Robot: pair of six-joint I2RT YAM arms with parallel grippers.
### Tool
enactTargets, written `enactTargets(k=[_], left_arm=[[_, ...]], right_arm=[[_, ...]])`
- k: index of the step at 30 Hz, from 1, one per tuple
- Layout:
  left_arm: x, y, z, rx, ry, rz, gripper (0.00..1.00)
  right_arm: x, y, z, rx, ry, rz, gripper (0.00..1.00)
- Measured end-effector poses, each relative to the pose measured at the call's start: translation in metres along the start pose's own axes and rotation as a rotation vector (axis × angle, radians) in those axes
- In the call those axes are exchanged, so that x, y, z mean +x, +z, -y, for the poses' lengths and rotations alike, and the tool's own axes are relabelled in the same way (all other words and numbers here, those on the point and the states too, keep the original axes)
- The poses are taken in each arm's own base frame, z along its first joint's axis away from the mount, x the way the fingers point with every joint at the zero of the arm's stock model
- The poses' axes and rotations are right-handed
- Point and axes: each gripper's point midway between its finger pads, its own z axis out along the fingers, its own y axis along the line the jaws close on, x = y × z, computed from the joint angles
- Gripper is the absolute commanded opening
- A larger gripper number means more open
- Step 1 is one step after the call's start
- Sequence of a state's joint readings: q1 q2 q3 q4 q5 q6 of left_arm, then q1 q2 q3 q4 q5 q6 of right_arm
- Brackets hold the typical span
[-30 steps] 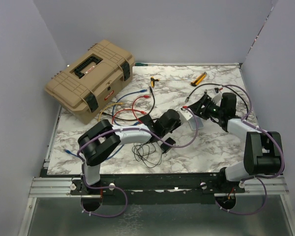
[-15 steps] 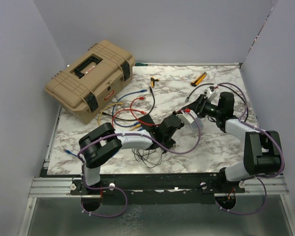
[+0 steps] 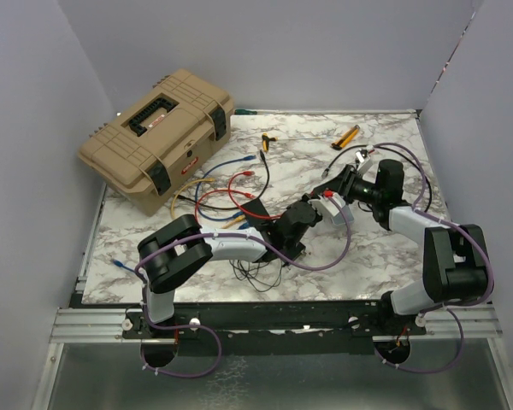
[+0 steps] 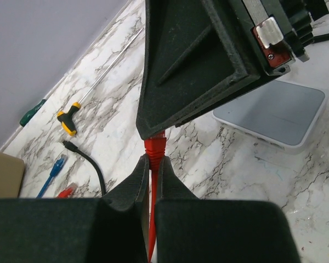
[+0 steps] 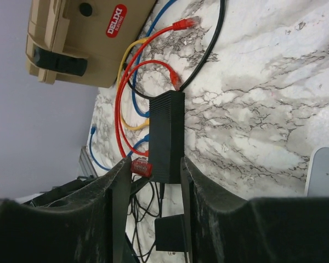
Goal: Insert the plug into the switch port
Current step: Insert the connector into the switch port.
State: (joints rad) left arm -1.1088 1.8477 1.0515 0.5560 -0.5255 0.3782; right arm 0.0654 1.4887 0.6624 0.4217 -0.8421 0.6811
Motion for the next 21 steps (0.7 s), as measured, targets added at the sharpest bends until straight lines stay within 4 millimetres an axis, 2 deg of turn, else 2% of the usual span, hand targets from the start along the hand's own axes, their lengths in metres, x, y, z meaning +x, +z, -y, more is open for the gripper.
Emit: enactTargets(k=[2, 6, 7, 10, 16, 19, 21], left_arm=[[0.0, 0.0, -0.001, -0.002, 0.0, 0.001, 0.0], [0.0, 0.0, 0.0, 0.0, 0.001, -0.001, 0.0], [0.001, 0.0, 0.0, 0.0, 0.002, -0.002, 0.0], [0.003, -0.001, 0.0, -0.001, 0.002, -0.004, 0.03], [0.004, -0.006, 0.0, 0.011, 0.001, 0.002, 0.39], [0.004, -0.012, -0.005, 0.033, -0.01, 0.005, 0.49], [0.002, -0.017, -0.01, 0.069, -0.033, 0.018, 0.51]], right_arm=[[0.0, 0.0, -0.001, -0.006, -0.002, 0.0, 0.31], [0.0, 0.001, -0.005, -0.025, -0.009, 0.002, 0.03], [0.0, 0.001, -0.006, -0.029, -0.008, 0.001, 0.01], [0.001, 0.001, -0.006, -0.034, -0.01, 0.001, 0.01], [0.005, 0.001, -0.008, -0.052, -0.018, -0.009, 0.0], [0.004, 0.001, -0.008, -0.058, -0.039, -0.002, 0.01], [0.003, 0.001, -0.009, -0.068, -0.057, 0.002, 0.0]])
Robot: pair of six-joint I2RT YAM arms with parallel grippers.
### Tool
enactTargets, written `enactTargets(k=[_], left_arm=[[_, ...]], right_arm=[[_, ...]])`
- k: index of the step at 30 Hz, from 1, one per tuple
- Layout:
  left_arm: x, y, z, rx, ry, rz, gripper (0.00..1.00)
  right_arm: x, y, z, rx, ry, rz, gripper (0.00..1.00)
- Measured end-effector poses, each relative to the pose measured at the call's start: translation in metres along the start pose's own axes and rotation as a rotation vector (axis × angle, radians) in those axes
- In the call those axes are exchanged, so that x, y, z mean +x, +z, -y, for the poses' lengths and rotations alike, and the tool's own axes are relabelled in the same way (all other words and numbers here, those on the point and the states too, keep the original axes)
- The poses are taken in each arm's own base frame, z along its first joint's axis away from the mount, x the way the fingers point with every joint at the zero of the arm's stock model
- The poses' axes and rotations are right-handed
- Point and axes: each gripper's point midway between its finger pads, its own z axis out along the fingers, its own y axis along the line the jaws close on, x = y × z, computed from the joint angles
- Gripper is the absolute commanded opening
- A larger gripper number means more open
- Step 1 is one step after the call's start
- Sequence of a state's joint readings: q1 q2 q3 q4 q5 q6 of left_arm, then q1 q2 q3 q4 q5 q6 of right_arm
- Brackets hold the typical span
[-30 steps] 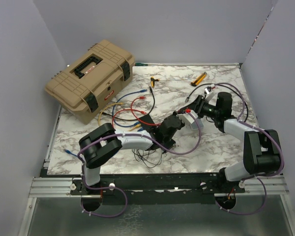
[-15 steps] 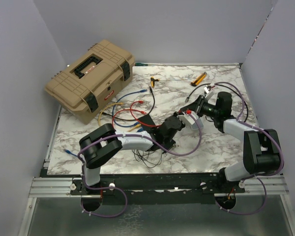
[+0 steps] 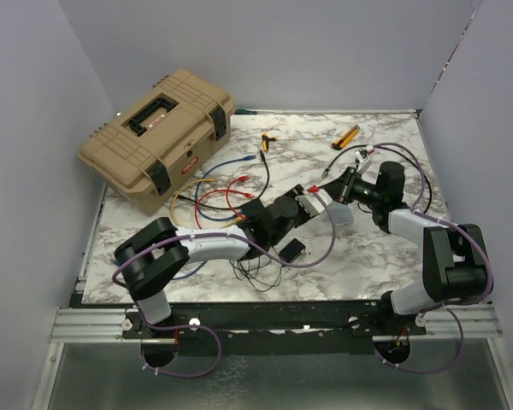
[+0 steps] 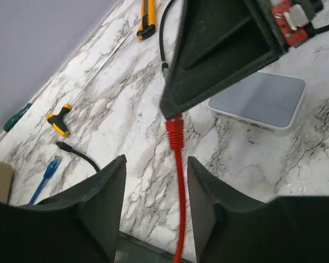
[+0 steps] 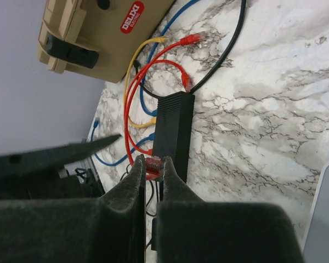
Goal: Insert the plug into the switch port
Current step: Insert the connector into the switch port.
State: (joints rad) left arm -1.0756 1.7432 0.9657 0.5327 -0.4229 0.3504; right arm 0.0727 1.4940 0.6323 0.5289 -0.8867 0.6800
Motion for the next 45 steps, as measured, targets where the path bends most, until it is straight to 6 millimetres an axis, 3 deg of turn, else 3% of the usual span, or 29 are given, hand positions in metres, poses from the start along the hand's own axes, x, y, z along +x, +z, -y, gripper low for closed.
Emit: enactTargets(k=[7, 10, 14, 25, 31, 37, 45], left_arm=[[-0.024, -0.009, -0.061, 0.105, -0.178, 0.103, 0.55], [-0.028, -0.011, -0.071, 0.177, -0.245, 0.135, 0.56], [-0.027, -0.013, -0.06, 0.323, -0.321, 0.148, 0.55], [-0.028, -0.032, -0.004, 0.72, -0.399, 0.167, 0.54], [-0.037, -0.043, 0.007, 0.83, -0.395, 0.199, 0.45], [-0.04, -0.047, 0.014, 0.891, -0.403, 0.207, 0.33], [-0.041, -0.047, 0.014, 0.91, -0.433, 0.213, 0.27]], right_arm=[[0.0, -0.002, -0.011, -0.075, -0.096, 0.014, 0.01], [0.001, -0.003, -0.014, -0.106, -0.14, 0.028, 0.01], [0.004, -0.006, -0.023, -0.162, -0.204, 0.047, 0.01], [0.009, -0.019, -0.056, -0.344, -0.348, 0.095, 0.01], [0.013, -0.023, -0.071, -0.41, -0.412, 0.097, 0.0], [0.016, -0.023, -0.074, -0.423, -0.422, 0.088, 0.01], [0.018, -0.025, -0.077, -0.435, -0.436, 0.083, 0.01]])
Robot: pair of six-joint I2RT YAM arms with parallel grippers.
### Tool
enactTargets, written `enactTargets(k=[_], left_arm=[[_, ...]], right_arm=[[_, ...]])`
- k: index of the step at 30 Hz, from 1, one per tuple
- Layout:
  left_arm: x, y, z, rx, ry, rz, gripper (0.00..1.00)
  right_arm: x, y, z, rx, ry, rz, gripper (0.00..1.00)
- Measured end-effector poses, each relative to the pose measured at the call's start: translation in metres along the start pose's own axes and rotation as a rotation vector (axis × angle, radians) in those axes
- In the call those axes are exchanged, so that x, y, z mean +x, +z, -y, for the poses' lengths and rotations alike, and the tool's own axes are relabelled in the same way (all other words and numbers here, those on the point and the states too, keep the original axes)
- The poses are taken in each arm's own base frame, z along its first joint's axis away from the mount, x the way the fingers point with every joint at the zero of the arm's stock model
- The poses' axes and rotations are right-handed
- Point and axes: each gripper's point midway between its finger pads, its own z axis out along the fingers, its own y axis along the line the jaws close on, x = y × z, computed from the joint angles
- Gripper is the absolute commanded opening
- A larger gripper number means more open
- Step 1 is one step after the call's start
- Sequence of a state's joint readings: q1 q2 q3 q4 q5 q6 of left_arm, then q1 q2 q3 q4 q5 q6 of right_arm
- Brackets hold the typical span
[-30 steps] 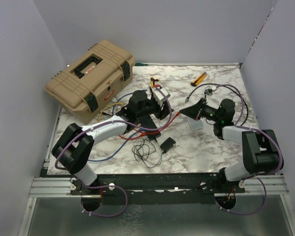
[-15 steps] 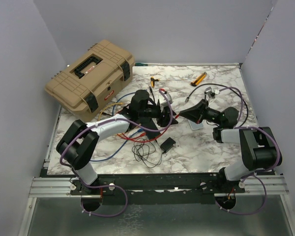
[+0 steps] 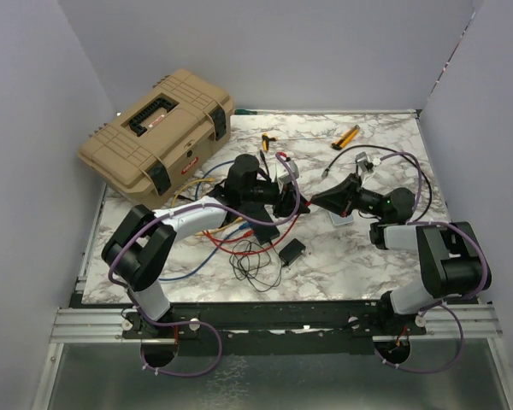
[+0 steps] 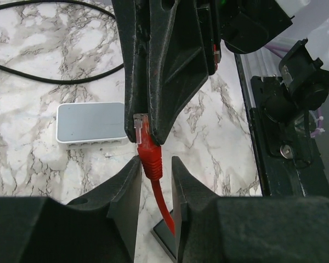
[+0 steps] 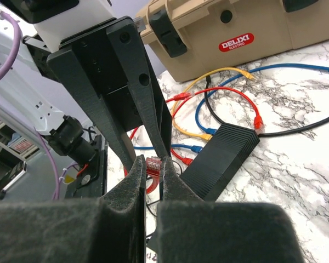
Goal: Insert the plug into the switch port
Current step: Insert the connector into the switch port.
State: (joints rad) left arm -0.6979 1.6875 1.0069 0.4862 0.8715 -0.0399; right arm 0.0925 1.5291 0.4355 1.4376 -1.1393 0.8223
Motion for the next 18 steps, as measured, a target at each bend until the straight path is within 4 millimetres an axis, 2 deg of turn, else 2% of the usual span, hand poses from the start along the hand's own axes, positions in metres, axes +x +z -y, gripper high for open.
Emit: enactTargets(k=[9, 18], left_arm=[[-0.01, -0.002, 0.003, 0.044, -0.025, 0.04, 0.36], [-0.006, -0.003, 0.014, 0.127, -0.069, 0.038, 0.36]], right_arm=[[-0.001, 0.0, -0.006, -0.018, -0.022, 0.005, 0.01], [0.007, -0.001, -0.009, -0.032, 0.053, -0.019, 0.01]])
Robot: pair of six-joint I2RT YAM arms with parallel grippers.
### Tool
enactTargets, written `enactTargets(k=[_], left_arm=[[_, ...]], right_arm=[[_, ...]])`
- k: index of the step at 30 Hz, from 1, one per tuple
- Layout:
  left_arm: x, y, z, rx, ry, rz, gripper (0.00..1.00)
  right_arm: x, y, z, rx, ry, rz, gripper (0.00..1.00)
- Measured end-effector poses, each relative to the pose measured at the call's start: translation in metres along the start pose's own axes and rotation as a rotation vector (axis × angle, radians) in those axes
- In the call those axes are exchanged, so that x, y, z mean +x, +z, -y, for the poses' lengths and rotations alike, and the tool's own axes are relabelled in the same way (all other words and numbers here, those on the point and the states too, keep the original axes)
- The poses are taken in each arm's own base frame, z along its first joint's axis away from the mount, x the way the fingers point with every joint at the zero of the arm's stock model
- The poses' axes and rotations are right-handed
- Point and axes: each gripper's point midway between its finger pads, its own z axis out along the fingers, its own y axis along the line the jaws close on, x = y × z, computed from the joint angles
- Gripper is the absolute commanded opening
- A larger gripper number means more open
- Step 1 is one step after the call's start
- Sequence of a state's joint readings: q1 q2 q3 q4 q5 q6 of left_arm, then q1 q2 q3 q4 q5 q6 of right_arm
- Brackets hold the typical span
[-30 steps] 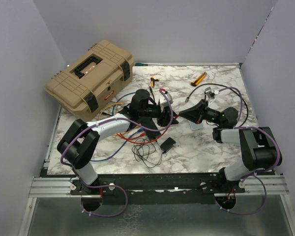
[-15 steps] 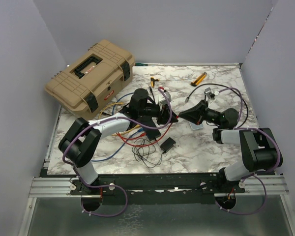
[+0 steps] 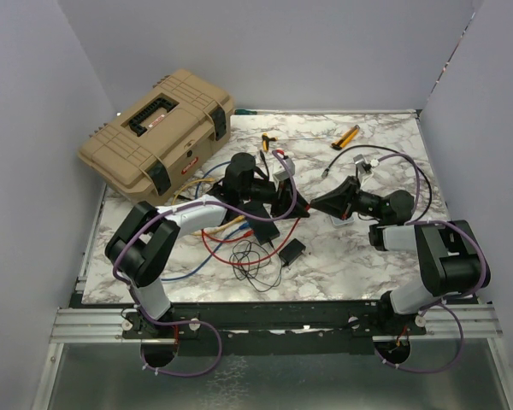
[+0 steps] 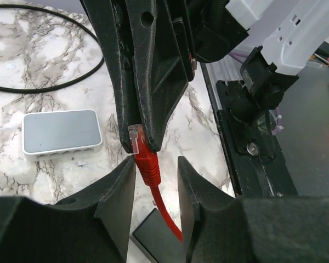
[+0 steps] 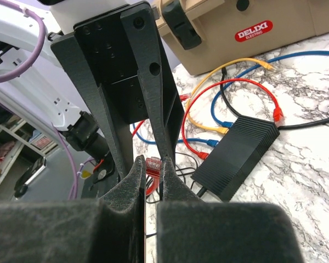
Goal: Insert the plug into the switch port
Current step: Insert the connector into the switch port.
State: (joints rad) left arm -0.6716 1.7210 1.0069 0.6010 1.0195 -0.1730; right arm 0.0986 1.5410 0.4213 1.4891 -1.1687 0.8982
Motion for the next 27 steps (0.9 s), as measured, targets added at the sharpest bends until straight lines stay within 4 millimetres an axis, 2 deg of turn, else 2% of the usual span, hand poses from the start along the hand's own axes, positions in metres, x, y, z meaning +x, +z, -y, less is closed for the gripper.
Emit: enactTargets(k=[3, 6, 13, 17, 19, 24, 27], left_arm=[[0.0, -0.001, 0.003, 0.017, -0.008, -0.002, 0.35], [0.0, -0.001, 0.005, 0.031, -0.014, -0.004, 0.29], [0.001, -0.002, 0.008, 0.042, -0.033, -0.006, 0.0], [0.0, -0.002, 0.007, 0.039, -0.043, -0.004, 0.0], [0.0, -0.002, 0.007, 0.036, -0.047, -0.004, 0.0], [0.003, -0.002, -0.007, -0.033, -0.025, -0.025, 0.0], [0.004, 0.0, -0.023, -0.117, 0.01, -0.069, 0.0]], right_arm=[[0.001, 0.0, -0.002, -0.005, 0.007, -0.005, 0.01], [0.002, 0.0, -0.005, -0.013, 0.004, -0.01, 0.01], [0.003, -0.001, -0.013, -0.032, -0.014, -0.022, 0.01], [0.003, -0.001, -0.013, -0.033, -0.027, -0.021, 0.01], [0.003, -0.001, -0.013, -0.033, -0.03, -0.02, 0.08], [0.001, -0.001, -0.012, -0.027, -0.062, -0.012, 0.4], [-0.004, -0.001, -0.008, 0.001, -0.093, 0.005, 0.48]])
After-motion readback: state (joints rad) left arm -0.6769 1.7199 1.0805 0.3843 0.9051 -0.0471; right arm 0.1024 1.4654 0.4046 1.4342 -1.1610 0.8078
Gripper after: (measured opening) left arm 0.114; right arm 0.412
